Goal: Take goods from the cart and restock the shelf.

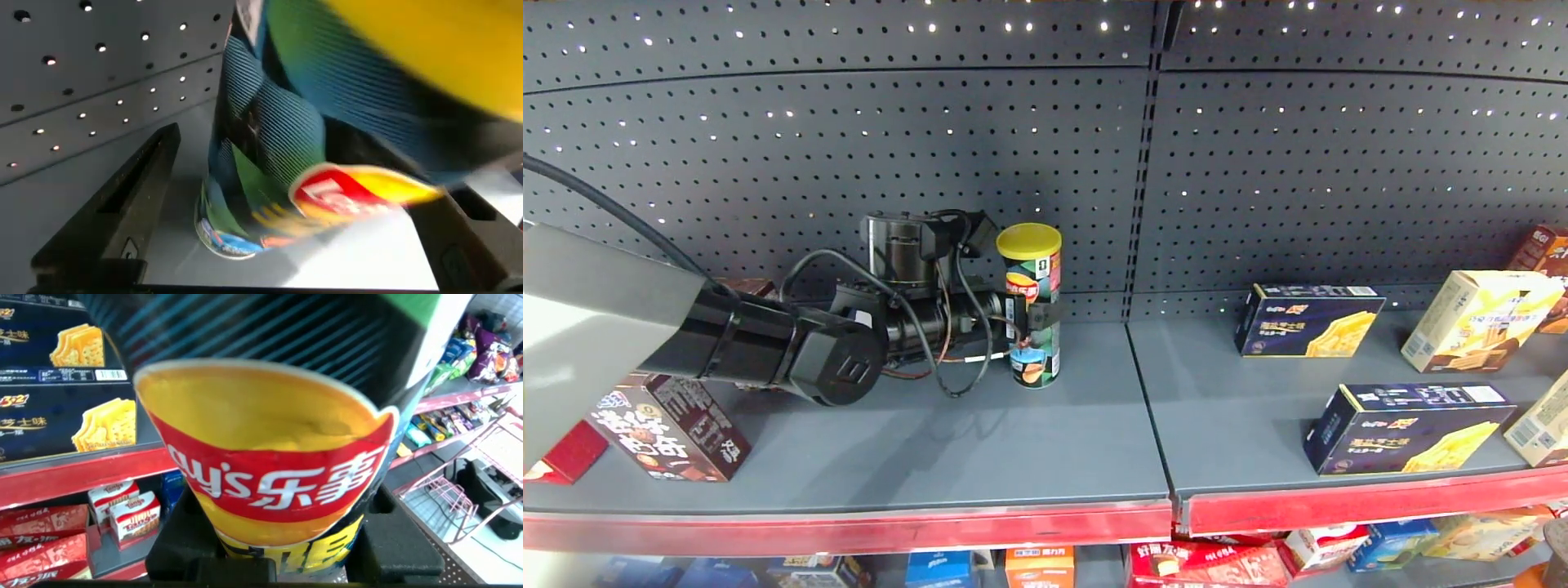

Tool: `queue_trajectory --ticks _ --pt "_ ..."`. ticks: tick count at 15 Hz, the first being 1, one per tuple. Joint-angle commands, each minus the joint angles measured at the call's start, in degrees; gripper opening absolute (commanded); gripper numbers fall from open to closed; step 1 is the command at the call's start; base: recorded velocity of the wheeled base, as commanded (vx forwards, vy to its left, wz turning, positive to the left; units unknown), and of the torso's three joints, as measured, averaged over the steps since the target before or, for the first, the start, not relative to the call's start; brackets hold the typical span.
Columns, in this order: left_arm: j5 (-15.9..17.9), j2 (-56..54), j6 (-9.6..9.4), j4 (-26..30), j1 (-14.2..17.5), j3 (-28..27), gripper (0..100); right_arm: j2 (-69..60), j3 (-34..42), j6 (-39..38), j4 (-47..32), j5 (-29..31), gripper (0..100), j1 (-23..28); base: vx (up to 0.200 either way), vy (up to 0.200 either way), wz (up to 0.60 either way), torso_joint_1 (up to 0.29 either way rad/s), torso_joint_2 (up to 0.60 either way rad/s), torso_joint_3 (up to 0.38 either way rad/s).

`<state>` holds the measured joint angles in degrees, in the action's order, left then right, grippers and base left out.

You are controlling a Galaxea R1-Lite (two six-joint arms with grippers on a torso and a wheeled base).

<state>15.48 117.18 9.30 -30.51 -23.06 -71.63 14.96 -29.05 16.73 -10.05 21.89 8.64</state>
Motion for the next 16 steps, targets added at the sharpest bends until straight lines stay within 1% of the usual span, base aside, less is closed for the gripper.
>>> queue_trajectory --ticks 1,4,8,9,16 --pt "0.07 1.65 0.01 -0.07 0.04 -1.41 100 -0.10 0.22 0.06 0.03 -0.01 0 0.06 0.000 0.000 0.00 0.000 0.00 0.000" --pt "0.07 3.59 0.01 -0.25 -0.05 -3.25 100 -0.98 1.01 0.06 -0.06 -0.01 0 0.15 0.000 0.000 0.00 0.000 0.00 0.000" --pt "0.25 6.49 -0.07 -2.18 -0.05 -5.62 100 -3.00 2.86 1.29 -0.15 0.08 0 0.15 0.000 0.000 0.00 0.000 0.00 0.000" --pt "0.25 6.93 -0.07 -2.27 -0.05 -6.50 0 -3.18 2.77 1.73 -0.15 -0.01 0 0.06 0.000 0.000 0.00 0.000 0.00 0.000" --pt "0.16 7.01 0.01 -2.18 -0.31 -6.50 0 -4.41 2.16 1.73 -0.24 0.17 0 0.15 0.000 0.000 0.00 0.000 0.00 0.000"
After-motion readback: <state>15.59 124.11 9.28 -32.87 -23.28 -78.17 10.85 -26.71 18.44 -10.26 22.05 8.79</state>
